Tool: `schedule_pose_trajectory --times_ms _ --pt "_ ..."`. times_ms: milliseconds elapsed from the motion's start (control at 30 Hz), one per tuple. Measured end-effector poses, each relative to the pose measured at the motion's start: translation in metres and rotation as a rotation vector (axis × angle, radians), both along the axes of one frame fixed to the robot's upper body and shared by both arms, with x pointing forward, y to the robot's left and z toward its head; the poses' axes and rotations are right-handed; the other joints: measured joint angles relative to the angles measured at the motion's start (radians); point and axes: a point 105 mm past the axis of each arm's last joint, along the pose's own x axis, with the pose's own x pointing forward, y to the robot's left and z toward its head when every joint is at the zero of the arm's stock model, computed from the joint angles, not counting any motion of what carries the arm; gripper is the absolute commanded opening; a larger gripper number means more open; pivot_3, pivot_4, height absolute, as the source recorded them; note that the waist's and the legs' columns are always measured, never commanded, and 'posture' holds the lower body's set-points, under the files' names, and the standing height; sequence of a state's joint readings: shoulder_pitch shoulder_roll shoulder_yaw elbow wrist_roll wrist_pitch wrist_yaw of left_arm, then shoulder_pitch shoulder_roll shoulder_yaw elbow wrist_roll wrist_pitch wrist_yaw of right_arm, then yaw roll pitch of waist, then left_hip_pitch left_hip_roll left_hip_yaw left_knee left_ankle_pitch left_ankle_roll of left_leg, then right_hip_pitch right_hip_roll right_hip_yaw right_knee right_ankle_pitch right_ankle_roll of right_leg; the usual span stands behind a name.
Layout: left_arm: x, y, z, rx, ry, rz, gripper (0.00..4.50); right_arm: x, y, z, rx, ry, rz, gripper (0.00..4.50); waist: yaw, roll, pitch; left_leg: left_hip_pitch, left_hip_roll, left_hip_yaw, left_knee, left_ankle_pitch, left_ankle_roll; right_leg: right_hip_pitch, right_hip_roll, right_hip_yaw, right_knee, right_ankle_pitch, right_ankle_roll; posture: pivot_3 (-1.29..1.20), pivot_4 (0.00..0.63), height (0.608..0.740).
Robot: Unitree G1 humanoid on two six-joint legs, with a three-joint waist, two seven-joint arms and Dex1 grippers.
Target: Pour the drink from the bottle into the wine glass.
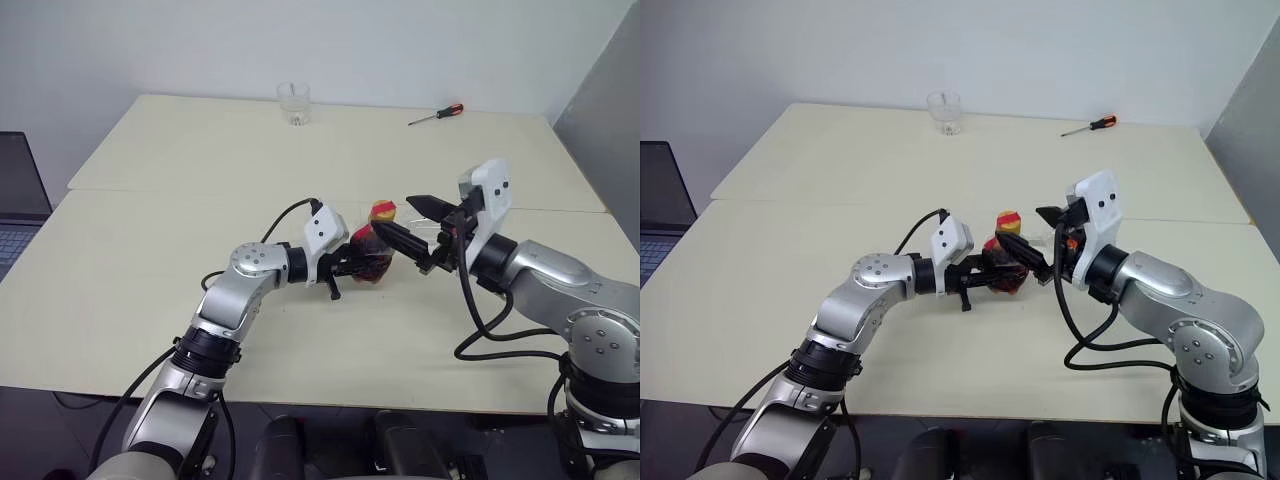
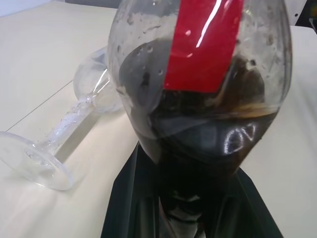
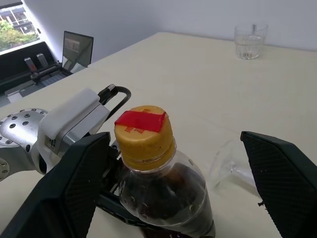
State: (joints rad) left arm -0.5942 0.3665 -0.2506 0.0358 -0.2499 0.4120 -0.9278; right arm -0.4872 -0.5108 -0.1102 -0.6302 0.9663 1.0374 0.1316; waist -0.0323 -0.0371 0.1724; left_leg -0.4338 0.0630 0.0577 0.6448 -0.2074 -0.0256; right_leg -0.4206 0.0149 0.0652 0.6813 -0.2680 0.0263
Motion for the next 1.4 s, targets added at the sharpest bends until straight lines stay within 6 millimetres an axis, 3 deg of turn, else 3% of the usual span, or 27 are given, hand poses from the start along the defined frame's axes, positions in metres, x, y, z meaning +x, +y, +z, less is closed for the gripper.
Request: schedule_pose_trajectory --times_ms 267,467,933,1133,1400 --pt "0.0 0.0 0.0 0.001 0.0 0.001 0.65 -0.002 0.003 0.003 0.021 -0.001 0.024 4.5 0.0 0.0 0.0 0.0 0.0 0.0 0.0 0.0 0.0 0.0 0.0 0.0 0.0 -0.001 0.002 0.0 0.15 0.74" --pt "0.0 0.001 0.0 0.002 0.0 0.003 0.65 -0.014 0.018 0.02 0.032 -0.041 0.12 4.5 0.0 0.0 0.0 0.0 0.0 0.0 0.0 0.0 0.0 0.0 0.0 0.0 0.0 -0.001 0.002 0.0 0.15 0.74" --pt "0.0 0.0 0.004 -0.005 -0.018 0.008 0.65 0.016 0.031 0.01 -0.045 -0.024 -0.006 4.5 0.0 0.0 0.0 0.0 0.0 0.0 0.0 0.0 0.0 0.0 0.0 0.0 0.0 0.0 0.0 0.0 0.15 0.74" --pt "0.0 0.0 0.004 -0.006 -0.02 0.015 0.65 0.027 0.027 0.01 -0.032 -0.026 -0.057 4.5 0.0 0.0 0.0 0.0 0.0 0.001 0.0 0.0 0.0 0.0 0.0 0.0 0.0 0.001 -0.002 0.0 0.15 0.74" --pt "0.001 0.0 0.004 -0.006 -0.02 0.016 0.65 0.027 0.023 0.012 -0.032 -0.039 -0.042 4.5 0.0 0.0 0.0 0.0 0.0 0.0 0.0 0.0 0.0 0.0 0.0 0.0 0.0 0.001 -0.002 0.0 0.15 0.74"
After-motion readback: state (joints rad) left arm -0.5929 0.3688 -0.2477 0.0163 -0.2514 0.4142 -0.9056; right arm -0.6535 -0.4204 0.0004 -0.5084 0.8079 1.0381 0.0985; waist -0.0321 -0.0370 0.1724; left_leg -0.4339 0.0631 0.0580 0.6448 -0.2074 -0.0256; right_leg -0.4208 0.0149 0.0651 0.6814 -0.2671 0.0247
